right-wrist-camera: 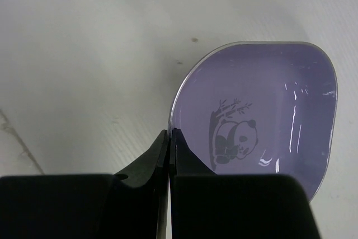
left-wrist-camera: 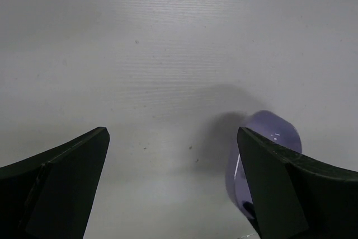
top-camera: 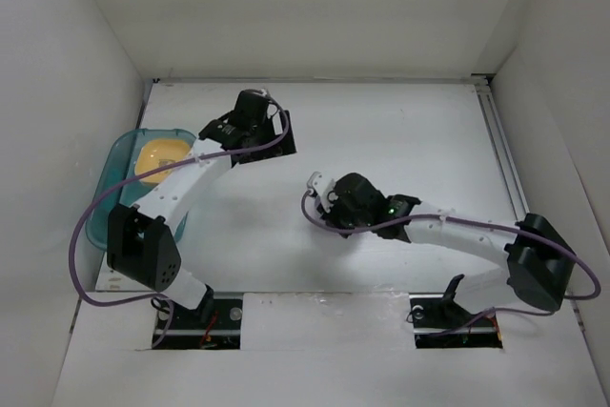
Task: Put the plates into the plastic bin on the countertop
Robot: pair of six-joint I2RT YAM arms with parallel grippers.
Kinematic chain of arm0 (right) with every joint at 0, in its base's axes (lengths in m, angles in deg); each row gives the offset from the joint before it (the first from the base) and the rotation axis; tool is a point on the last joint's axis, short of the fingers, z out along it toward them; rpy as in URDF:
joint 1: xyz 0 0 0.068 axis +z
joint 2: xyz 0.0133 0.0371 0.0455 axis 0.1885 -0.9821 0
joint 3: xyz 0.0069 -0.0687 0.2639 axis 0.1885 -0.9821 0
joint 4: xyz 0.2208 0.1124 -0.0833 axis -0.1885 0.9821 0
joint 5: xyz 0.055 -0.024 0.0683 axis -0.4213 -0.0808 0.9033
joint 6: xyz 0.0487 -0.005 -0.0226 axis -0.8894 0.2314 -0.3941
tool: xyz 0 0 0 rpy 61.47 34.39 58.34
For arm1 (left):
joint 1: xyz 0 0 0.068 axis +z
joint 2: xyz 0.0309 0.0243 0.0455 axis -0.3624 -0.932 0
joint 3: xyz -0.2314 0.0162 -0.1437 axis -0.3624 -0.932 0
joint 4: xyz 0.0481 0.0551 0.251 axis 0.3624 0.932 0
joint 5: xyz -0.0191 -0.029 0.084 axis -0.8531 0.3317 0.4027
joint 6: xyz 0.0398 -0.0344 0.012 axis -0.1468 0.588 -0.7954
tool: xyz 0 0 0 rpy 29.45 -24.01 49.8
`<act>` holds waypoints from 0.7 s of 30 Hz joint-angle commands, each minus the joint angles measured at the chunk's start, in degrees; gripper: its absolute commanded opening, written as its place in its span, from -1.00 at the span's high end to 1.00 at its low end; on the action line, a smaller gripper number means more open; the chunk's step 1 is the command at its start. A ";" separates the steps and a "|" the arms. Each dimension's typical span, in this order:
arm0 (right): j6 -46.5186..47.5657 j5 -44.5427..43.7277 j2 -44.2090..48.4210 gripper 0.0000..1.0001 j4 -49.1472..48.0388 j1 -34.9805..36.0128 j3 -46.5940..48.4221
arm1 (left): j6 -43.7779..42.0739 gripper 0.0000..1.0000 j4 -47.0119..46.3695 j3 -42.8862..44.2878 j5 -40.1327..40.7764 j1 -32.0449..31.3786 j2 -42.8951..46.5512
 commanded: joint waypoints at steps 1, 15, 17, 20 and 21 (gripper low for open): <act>7.01 1.01 -1.87 1.00 0.92 5.72 4.61 | -2.61 -0.98 2.43 -1.18 -2.85 0.07 0.78; 20.01 -9.38 -8.19 1.00 0.91 15.32 16.20 | -2.61 -0.68 -1.08 -11.38 -8.90 0.07 4.99; 20.90 -11.48 -10.04 1.00 1.44 15.32 19.36 | -2.61 -0.68 -1.69 -11.91 -9.53 0.07 5.52; 21.52 -11.15 -13.55 1.00 3.11 15.32 22.88 | -2.00 -0.68 -1.70 -11.91 -9.53 0.07 6.23; 21.52 -10.62 -14.87 1.00 3.64 15.32 22.89 | -1.39 -0.68 -1.70 -11.91 -8.48 0.07 6.84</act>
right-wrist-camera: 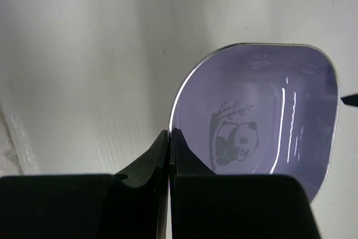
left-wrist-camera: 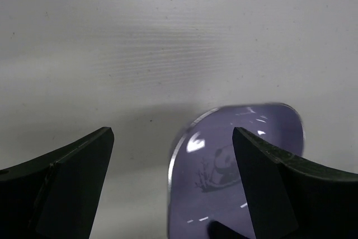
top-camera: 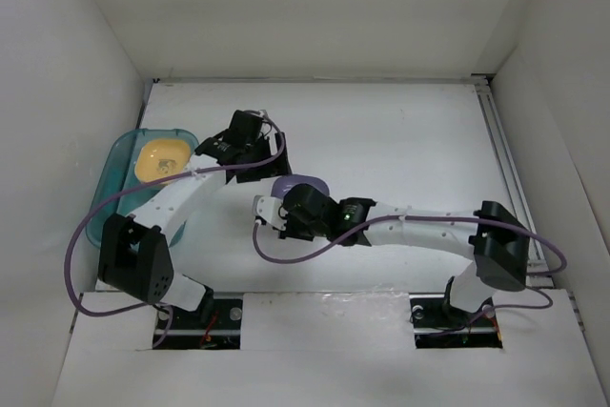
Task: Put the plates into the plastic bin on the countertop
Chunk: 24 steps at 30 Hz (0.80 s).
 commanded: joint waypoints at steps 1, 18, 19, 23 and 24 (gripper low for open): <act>3.23 -0.87 -1.96 1.00 -0.79 -0.09 4.82 | 0.50 -0.71 0.36 -0.52 0.59 -0.58 3.50; 2.52 -13.69 -0.03 1.00 -6.68 -0.09 4.12 | 0.15 0.77 0.62 -1.40 0.96 -0.58 1.04; 2.52 -13.69 -0.03 1.00 -6.68 -0.09 4.12 | 0.15 0.77 0.62 -1.40 1.48 -0.58 0.52; 1.13 -15.17 1.98 1.00 -8.43 -0.09 2.81 | 0.15 1.00 1.76 0.18 3.24 -0.58 -1.06; 0.25 -16.49 1.99 0.97 -8.44 -0.09 2.80 | 0.93 1.00 1.76 1.05 4.20 -0.58 -1.06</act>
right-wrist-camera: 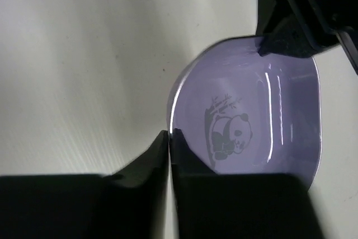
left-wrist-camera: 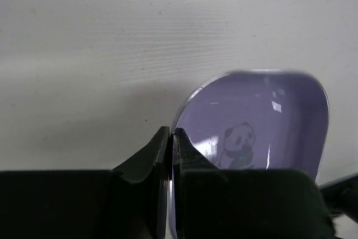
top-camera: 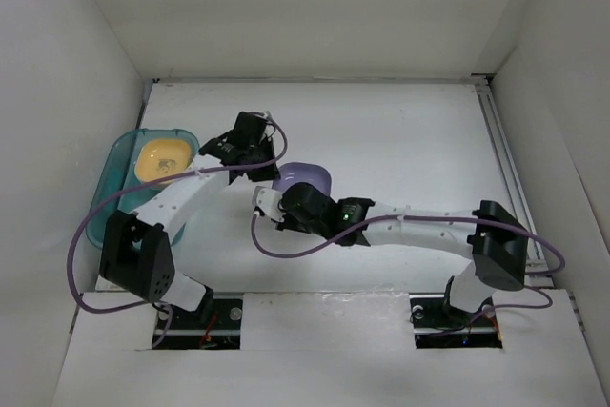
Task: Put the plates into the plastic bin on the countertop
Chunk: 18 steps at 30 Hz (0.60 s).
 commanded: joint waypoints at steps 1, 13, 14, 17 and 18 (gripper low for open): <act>-3.07 -7.99 3.85 0.34 -5.21 -0.09 0.99 | 1.18 1.00 2.42 1.50 5.65 0.38 -1.15; -11.70 -10.81 7.62 -0.91 -6.88 -3.69 -5.69 | 8.46 1.00 1.45 7.21 8.38 21.79 5.52; -12.58 -10.82 8.15 -0.93 -6.88 -4.65 -6.91 | 10.13 1.00 1.45 7.21 9.35 23.82 6.48; -14.78 -8.97 9.82 -0.96 -7.57 -5.80 -9.20 | 17.17 1.00 0.84 3.35 13.65 32.26 10.97; -15.57 -8.97 10.43 -0.96 -7.58 -5.80 -9.21 | 18.92 1.00 0.84 2.47 14.97 34.20 12.02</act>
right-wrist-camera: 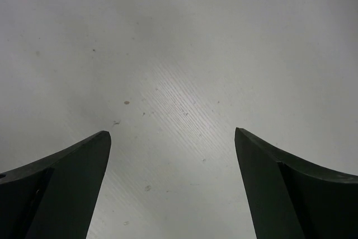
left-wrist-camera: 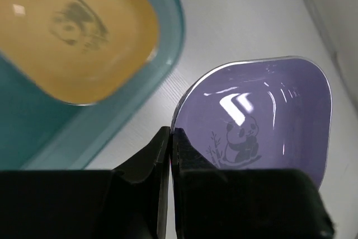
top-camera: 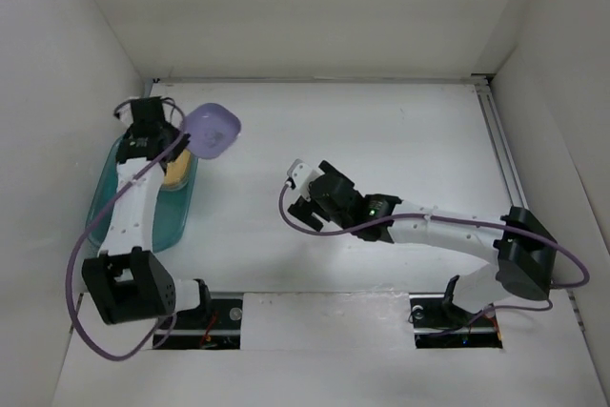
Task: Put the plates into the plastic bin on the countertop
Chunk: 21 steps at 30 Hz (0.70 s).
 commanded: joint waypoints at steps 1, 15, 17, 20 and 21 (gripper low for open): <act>-4.29 -0.51 2.57 -0.96 -3.71 -0.78 -1.40 | 9.71 1.00 -0.48 -2.19 8.50 8.28 7.39; -7.73 1.42 16.09 -1.00 1.21 -1.30 -4.22 | 24.40 1.00 -2.41 -8.25 21.36 13.67 2.84; -7.73 2.56 18.73 -1.00 1.73 -1.30 -4.22 | 24.40 1.00 -7.56 -11.41 18.12 17.26 3.36; -7.73 3.27 22.69 -1.00 2.96 -1.30 -3.61 | 24.40 1.00 -12.06 -13.71 15.82 20.35 3.98; -7.20 4.22 23.91 -1.00 3.58 -1.30 -3.61 | 24.40 0.94 -12.77 -13.71 14.95 20.87 3.98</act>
